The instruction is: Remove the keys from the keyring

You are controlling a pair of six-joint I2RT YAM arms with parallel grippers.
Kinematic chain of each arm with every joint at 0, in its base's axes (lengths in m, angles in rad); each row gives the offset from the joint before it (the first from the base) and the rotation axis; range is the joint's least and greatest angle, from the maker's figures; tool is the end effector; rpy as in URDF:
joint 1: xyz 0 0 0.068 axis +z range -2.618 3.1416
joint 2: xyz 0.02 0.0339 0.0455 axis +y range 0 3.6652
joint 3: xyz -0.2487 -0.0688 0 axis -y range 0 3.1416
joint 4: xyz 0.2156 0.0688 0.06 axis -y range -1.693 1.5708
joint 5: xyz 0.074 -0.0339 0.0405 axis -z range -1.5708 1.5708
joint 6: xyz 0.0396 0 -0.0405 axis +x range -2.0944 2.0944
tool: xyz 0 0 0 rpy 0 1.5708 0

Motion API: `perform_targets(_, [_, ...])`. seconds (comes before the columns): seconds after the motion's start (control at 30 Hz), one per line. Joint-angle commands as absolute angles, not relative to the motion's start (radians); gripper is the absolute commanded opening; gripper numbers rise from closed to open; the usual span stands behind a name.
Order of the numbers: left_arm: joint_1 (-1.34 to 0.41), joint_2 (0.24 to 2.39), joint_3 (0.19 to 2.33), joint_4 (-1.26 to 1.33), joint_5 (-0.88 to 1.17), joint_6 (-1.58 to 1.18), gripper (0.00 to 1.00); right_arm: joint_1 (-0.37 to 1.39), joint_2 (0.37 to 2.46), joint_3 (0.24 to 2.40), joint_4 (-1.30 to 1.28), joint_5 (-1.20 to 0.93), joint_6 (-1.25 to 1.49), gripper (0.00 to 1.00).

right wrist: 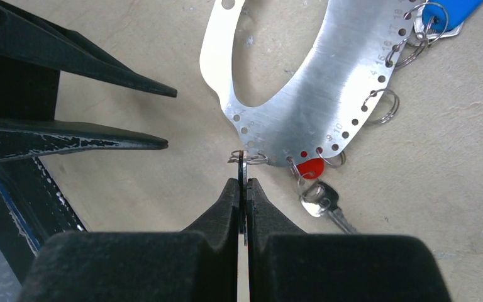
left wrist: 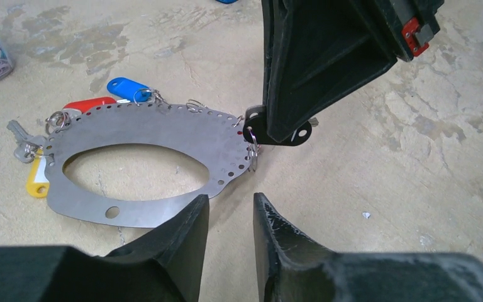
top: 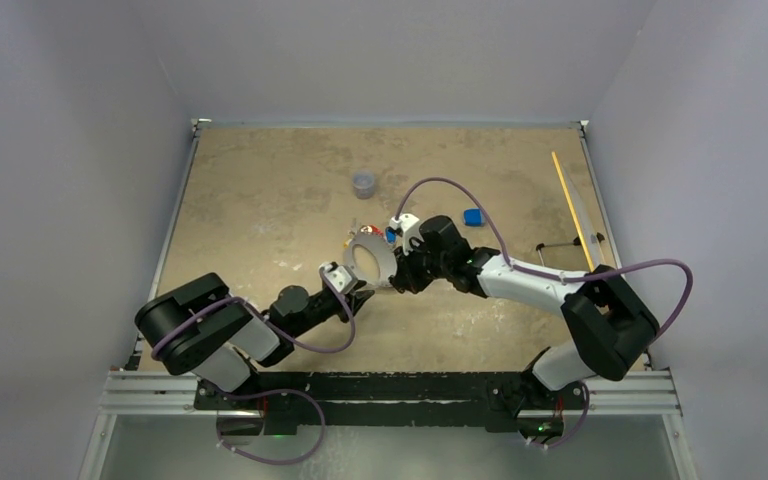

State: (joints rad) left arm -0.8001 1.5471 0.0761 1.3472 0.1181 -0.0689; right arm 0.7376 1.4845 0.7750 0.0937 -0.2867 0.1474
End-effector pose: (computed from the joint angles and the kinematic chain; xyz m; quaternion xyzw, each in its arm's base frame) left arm 0.1414 -0.1523 0.1396 0.3040 0.6848 -0.3183 0.5808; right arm 0.2090 0.2051 0.2017 -0.3185 0.8219 0.3094 0.3567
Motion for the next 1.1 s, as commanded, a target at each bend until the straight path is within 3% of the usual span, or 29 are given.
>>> perform_targets(0.0, [-0.802, 1.493, 0.096, 1.31, 0.12, -0.067, 0.32, 0.739, 1.459, 0.821, 0.053, -0.282, 0.117, 0.0])
perform_targets(0.43, [-0.817, 1.596, 0.205, 1.252, 0.179, -0.058, 0.37, 0.75, 1.482, 0.85, 0.026, -0.272, 0.118, 0.0])
perform_targets(1.07, [-0.831, 1.735, 0.279, 1.326, 0.189, -0.005, 0.35, 0.767, 1.492, 0.851, 0.031, -0.278, 0.132, 0.0])
